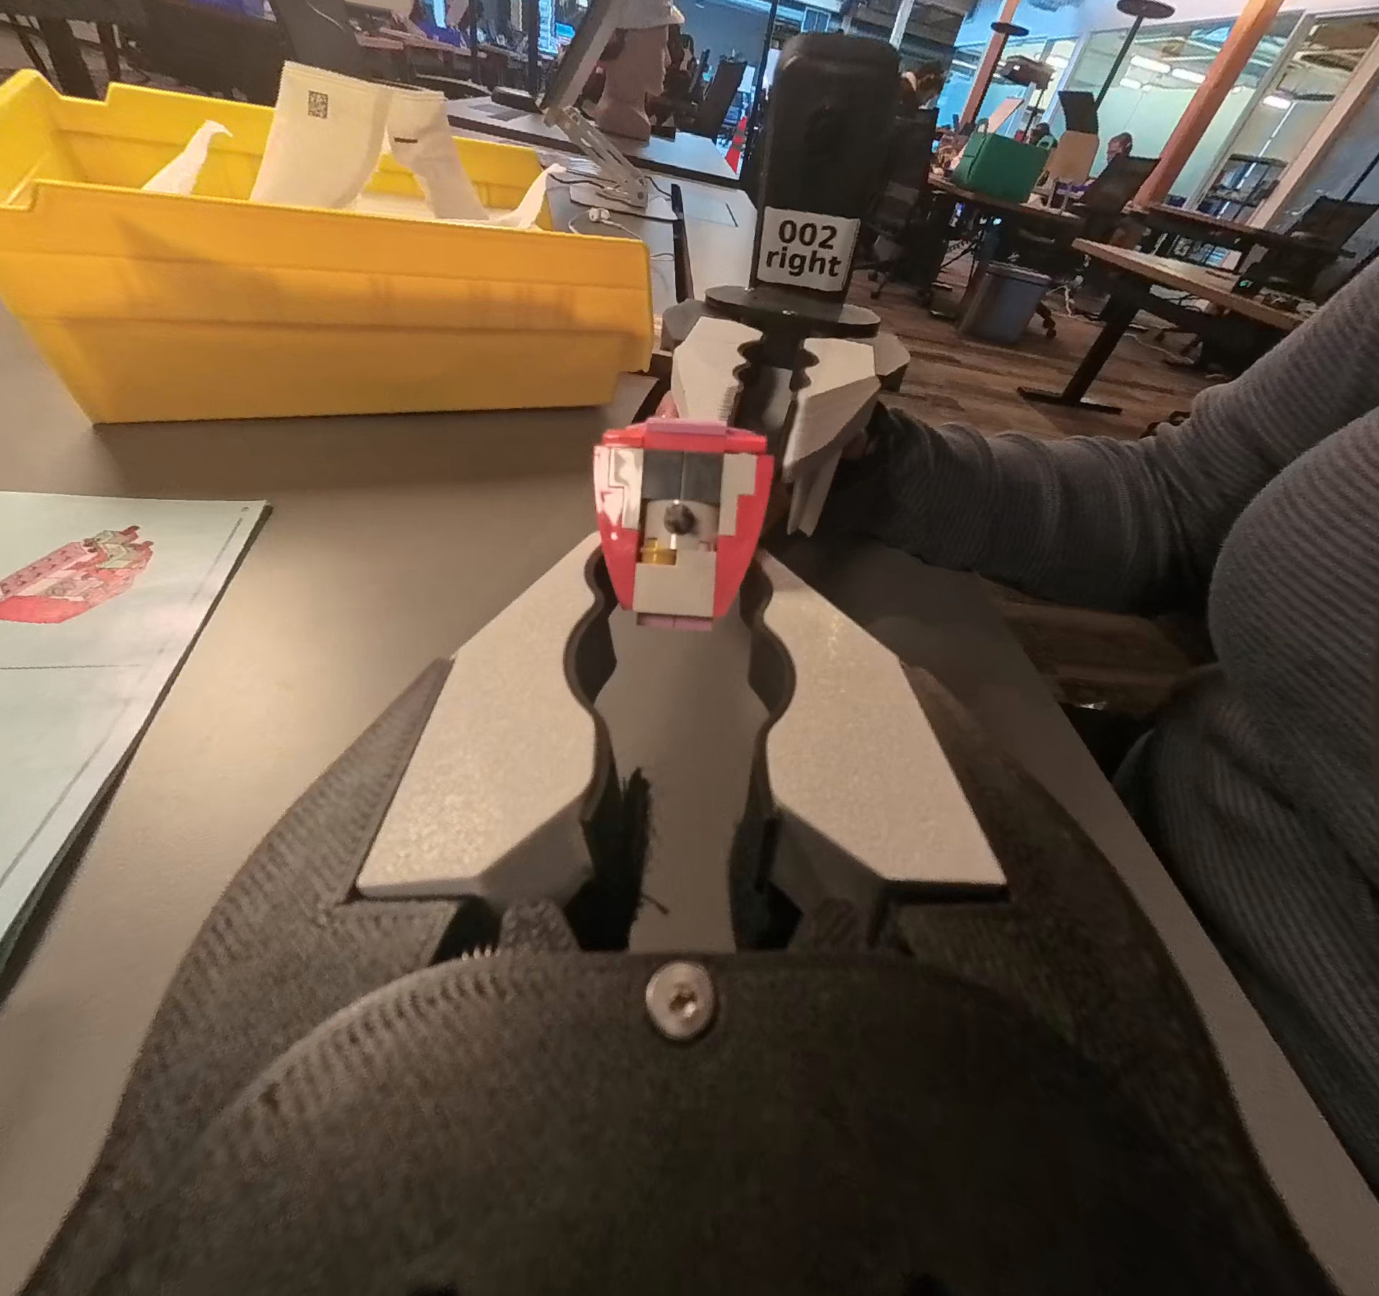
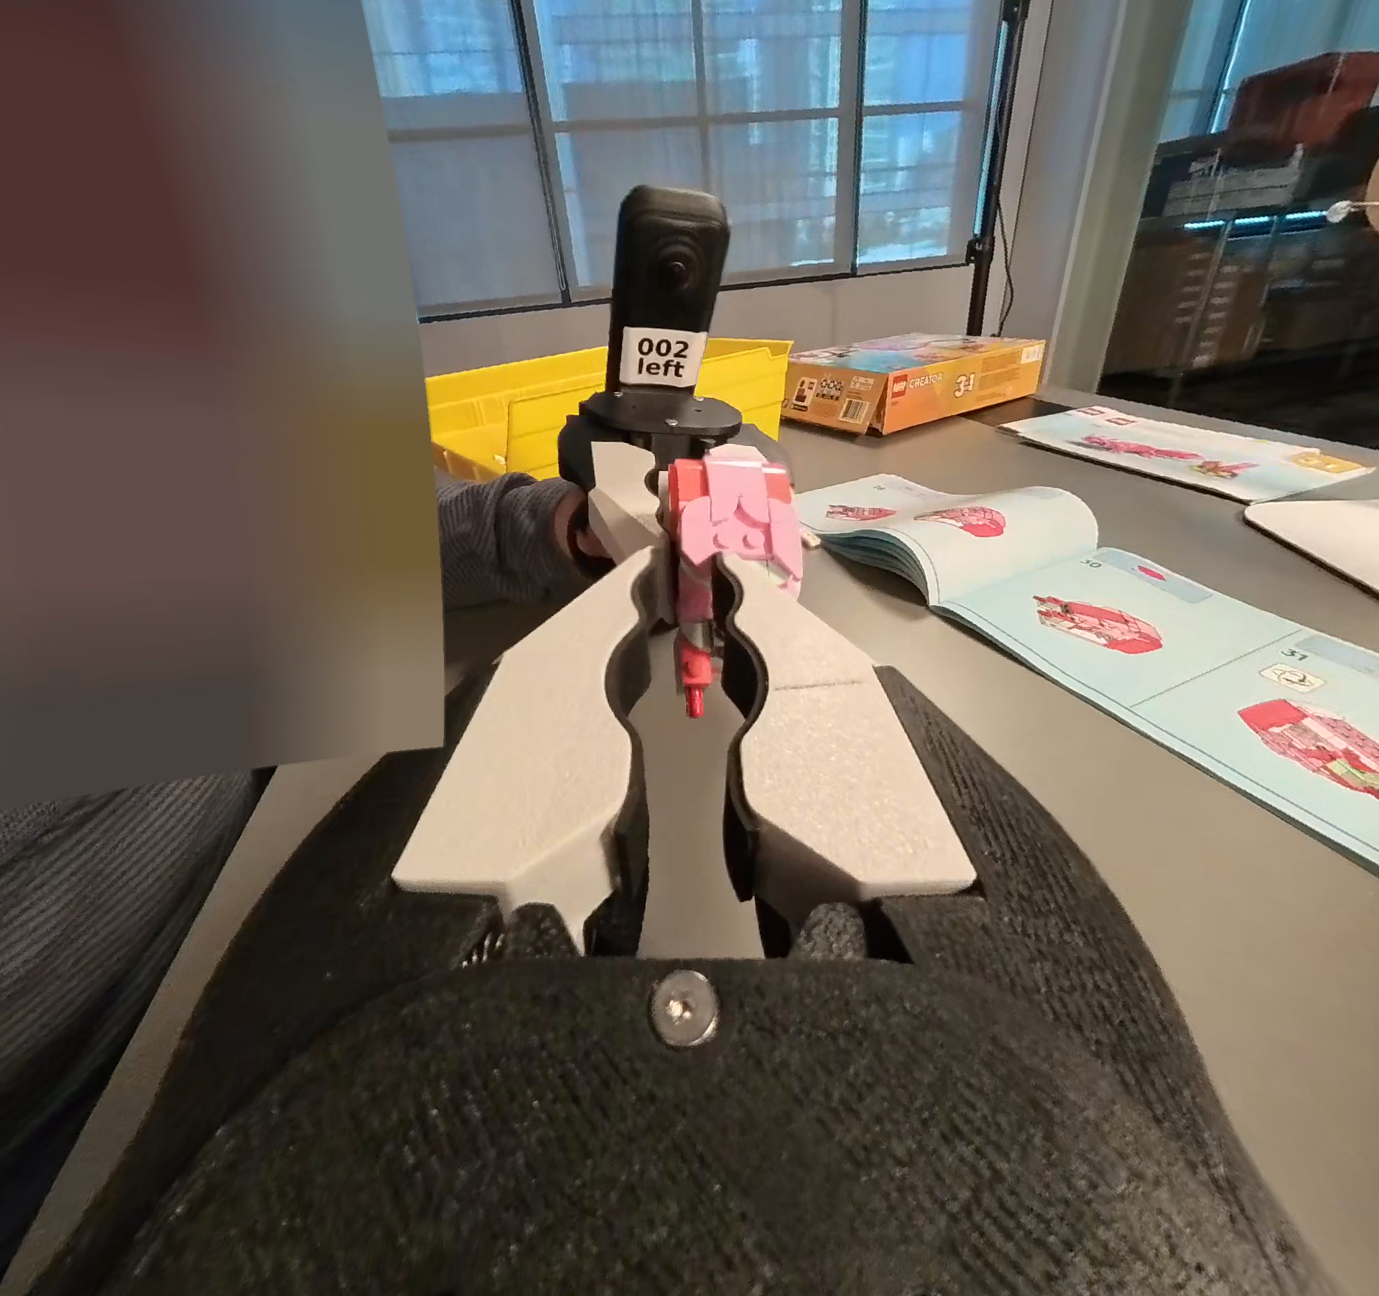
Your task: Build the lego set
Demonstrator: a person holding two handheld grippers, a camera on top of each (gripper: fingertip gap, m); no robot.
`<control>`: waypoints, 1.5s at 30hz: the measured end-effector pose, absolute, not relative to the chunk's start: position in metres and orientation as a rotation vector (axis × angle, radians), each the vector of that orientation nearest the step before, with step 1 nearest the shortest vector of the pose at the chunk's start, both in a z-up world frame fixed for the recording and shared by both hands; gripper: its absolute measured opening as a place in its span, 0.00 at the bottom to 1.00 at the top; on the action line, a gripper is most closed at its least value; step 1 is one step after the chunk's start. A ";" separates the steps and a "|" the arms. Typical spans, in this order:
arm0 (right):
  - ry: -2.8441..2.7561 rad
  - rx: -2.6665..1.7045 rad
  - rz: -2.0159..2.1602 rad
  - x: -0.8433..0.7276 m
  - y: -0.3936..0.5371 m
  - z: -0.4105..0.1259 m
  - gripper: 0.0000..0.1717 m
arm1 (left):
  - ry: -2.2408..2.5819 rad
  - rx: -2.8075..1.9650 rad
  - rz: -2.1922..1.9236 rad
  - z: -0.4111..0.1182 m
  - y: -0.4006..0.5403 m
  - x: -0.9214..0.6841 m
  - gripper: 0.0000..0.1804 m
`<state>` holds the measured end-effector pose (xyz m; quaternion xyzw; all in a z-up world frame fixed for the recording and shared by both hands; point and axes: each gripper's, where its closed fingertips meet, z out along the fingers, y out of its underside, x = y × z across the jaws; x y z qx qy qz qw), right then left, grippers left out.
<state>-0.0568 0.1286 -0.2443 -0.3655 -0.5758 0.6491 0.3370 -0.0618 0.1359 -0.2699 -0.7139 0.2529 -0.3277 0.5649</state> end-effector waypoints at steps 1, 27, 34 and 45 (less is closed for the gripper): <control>-1.499 -0.967 1.704 -0.057 0.129 -0.245 0.06 | 0.596 -1.683 -0.761 -0.271 0.136 -0.062 0.18; -1.627 -0.870 0.969 -0.075 0.148 -0.276 0.03 | 0.592 -1.978 -0.390 -0.314 0.153 -0.085 0.17; -1.652 -0.794 0.804 -0.078 0.147 -0.281 0.03 | 0.601 -2.044 -0.334 -0.325 0.154 -0.090 0.17; -1.579 -0.922 1.018 -0.078 0.152 -0.273 0.04 | 0.625 -2.098 -0.295 -0.334 0.153 -0.094 0.17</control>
